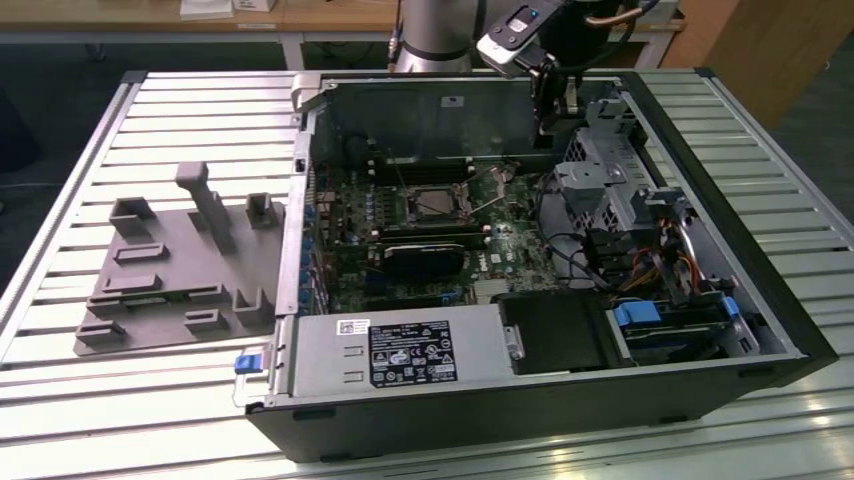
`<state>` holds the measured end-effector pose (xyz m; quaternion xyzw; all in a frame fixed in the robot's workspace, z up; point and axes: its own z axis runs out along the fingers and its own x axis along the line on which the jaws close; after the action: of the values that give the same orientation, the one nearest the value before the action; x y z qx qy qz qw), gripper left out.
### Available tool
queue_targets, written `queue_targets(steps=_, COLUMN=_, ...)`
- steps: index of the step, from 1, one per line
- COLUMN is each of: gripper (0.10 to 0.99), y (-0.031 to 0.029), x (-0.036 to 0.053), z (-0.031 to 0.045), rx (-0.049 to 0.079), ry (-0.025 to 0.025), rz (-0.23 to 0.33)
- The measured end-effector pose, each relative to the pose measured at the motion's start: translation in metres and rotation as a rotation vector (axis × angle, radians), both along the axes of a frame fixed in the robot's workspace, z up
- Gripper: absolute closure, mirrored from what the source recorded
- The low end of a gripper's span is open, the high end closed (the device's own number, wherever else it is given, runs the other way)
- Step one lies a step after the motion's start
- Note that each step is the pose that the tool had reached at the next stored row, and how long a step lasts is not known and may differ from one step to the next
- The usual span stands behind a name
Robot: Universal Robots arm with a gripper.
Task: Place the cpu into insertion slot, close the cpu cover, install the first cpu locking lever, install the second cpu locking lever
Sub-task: 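Close the cpu cover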
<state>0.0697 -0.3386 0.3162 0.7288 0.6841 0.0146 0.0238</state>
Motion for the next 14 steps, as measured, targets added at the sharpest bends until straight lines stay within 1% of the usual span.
queue_targets(steps=7, gripper=0.984, y=0.0, x=-0.0007, z=-0.0127, rx=0.0, ry=0.0005, rz=0.0)
queue_targets(steps=14, gripper=0.984, y=0.0, x=-0.0007, z=-0.0255, rx=0.0, ry=0.002, rz=0.0)
